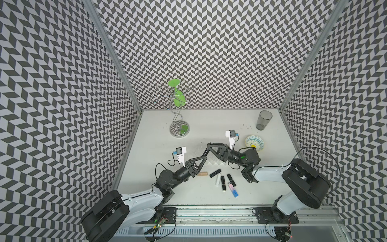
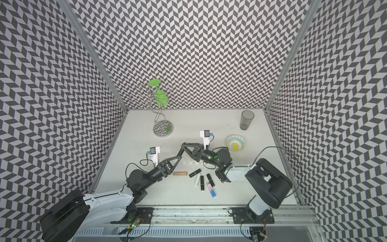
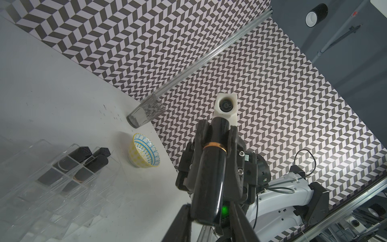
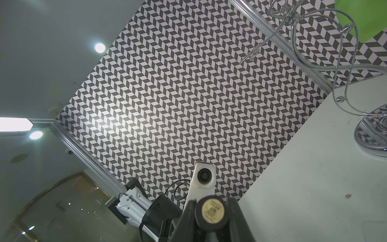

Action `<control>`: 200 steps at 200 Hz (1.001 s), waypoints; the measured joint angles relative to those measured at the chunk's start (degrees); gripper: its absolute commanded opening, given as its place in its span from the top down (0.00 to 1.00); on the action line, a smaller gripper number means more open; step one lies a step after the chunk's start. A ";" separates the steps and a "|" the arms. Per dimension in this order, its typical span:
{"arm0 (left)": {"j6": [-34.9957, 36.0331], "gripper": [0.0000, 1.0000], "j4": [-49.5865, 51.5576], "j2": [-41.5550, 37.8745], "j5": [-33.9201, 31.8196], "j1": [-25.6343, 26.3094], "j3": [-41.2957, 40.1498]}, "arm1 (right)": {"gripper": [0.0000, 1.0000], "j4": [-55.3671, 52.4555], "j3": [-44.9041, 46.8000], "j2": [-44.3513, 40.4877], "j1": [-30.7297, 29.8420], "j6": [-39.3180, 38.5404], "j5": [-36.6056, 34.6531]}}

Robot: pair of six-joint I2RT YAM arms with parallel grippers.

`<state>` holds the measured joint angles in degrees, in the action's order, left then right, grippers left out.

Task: Arrange the lipsticks in the organizer
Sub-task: Adjust the lipstick.

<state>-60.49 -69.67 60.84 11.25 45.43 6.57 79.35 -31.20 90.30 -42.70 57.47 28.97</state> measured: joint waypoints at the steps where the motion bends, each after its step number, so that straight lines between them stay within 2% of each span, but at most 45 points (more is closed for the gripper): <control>1: 0.00 0.66 0.00 0.00 0.00 0.00 0.00 | 0.85 0.02 0.00 0.00 0.00 0.00 0.00; 35: 0.57 0.66 0.07 -0.07 -0.24 0.00 0.00 | 0.85 0.02 0.02 0.00 0.00 0.00 0.00; 53: 0.85 0.55 0.02 -0.07 -0.42 0.00 0.02 | 0.85 0.09 0.35 0.00 0.00 0.02 0.00; 71: 0.81 0.55 -0.15 -0.07 -0.57 0.00 0.13 | 0.85 0.22 1.11 0.00 0.00 0.02 -0.04; 86: 0.83 0.57 -0.09 -0.04 -0.72 0.00 0.13 | 0.84 0.26 1.31 0.00 0.00 0.00 -0.04; 113: 0.79 0.67 -0.07 0.31 -0.61 0.00 0.15 | 0.84 0.44 1.31 0.00 -0.04 0.00 0.00; 141: 0.79 0.71 0.31 0.79 -0.61 -0.11 0.39 | 0.83 0.55 1.31 0.00 -0.04 0.02 0.02; 173: 1.16 0.79 0.00 0.76 -0.48 -0.11 0.44 | 0.82 0.87 1.31 0.00 -0.04 0.76 -0.07; 200: 1.53 0.88 -0.04 0.76 -0.46 -0.11 0.55 | 0.77 0.92 1.31 0.00 -0.04 1.14 -0.22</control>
<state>-58.96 -69.71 61.60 10.79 45.32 7.11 80.27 -29.89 90.30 -42.74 58.61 28.75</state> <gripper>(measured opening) 0.235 0.229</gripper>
